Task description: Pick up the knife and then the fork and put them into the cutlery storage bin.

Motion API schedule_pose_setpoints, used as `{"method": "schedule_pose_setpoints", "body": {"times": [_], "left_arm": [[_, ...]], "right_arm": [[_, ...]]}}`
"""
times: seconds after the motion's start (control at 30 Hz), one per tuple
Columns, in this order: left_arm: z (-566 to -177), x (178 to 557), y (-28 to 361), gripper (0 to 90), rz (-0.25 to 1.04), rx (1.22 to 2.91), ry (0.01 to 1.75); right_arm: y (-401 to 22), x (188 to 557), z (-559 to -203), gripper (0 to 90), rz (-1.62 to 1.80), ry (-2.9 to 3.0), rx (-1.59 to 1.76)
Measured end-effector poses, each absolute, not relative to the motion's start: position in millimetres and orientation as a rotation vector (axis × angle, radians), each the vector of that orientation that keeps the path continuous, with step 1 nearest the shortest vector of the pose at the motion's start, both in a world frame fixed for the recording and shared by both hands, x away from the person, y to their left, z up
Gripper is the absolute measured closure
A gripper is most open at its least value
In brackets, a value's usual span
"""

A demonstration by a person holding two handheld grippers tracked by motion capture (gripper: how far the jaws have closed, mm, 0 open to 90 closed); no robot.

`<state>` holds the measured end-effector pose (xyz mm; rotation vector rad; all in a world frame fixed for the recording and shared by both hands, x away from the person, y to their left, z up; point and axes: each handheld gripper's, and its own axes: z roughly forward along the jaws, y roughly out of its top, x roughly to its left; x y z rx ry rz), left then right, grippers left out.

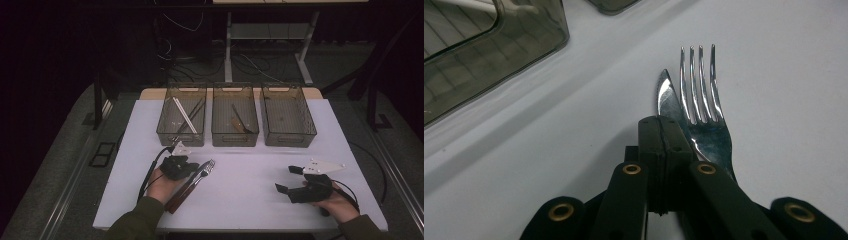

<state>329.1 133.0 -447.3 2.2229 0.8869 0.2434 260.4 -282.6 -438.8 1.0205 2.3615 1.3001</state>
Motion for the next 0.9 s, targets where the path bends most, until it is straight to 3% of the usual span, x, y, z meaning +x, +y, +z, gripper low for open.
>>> {"method": "schedule_pose_setpoints", "body": {"times": [0.9], "left_arm": [[-446.6,322.9,115.7,89.7,0.180,2.281,0.710]], "right_arm": [[-282.9,259.8,-438.6,17.0,1.301,2.363,1.018]]}}
